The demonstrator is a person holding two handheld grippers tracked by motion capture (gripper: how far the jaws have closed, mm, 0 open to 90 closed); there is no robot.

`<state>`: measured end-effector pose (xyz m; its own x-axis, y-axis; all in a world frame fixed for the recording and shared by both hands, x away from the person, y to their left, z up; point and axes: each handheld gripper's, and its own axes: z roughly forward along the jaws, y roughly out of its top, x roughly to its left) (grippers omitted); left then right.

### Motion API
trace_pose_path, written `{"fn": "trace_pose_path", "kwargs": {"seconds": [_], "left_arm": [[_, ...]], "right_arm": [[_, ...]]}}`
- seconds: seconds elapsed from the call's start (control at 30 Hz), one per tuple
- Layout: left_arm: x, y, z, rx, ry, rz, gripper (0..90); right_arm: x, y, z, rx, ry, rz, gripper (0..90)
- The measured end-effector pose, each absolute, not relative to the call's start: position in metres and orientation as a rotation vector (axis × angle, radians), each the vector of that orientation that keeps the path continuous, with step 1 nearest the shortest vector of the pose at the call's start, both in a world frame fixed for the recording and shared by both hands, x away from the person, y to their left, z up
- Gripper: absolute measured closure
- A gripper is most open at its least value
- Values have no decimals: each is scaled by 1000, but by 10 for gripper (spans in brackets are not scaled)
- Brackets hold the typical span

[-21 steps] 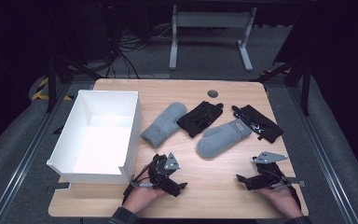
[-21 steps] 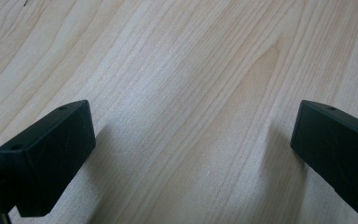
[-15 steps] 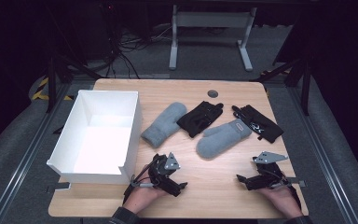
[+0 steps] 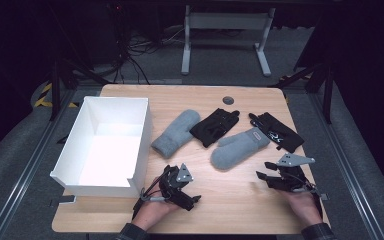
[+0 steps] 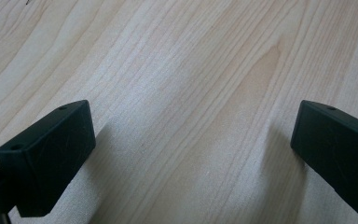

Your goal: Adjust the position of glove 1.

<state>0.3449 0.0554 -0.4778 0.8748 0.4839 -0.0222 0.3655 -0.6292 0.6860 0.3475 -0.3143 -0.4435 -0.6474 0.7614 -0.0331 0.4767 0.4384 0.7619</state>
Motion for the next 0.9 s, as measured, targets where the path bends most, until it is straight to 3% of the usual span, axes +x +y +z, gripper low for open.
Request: {"fn": "trace_pose_path", "kwargs": {"seconds": [0.2,0.33,0.9], "left_arm": [[345,55,-478,2317,608,212,2],[345,55,-478,2317,609,211,2],[345,55,-478,2318,607,212,2]], "right_arm": [[364,-311,-437,1049,2343,1071,789],[374,-307,-434,1048,2347,1082,900],[430,-300,-425,1050,2324,1112,900]]}}
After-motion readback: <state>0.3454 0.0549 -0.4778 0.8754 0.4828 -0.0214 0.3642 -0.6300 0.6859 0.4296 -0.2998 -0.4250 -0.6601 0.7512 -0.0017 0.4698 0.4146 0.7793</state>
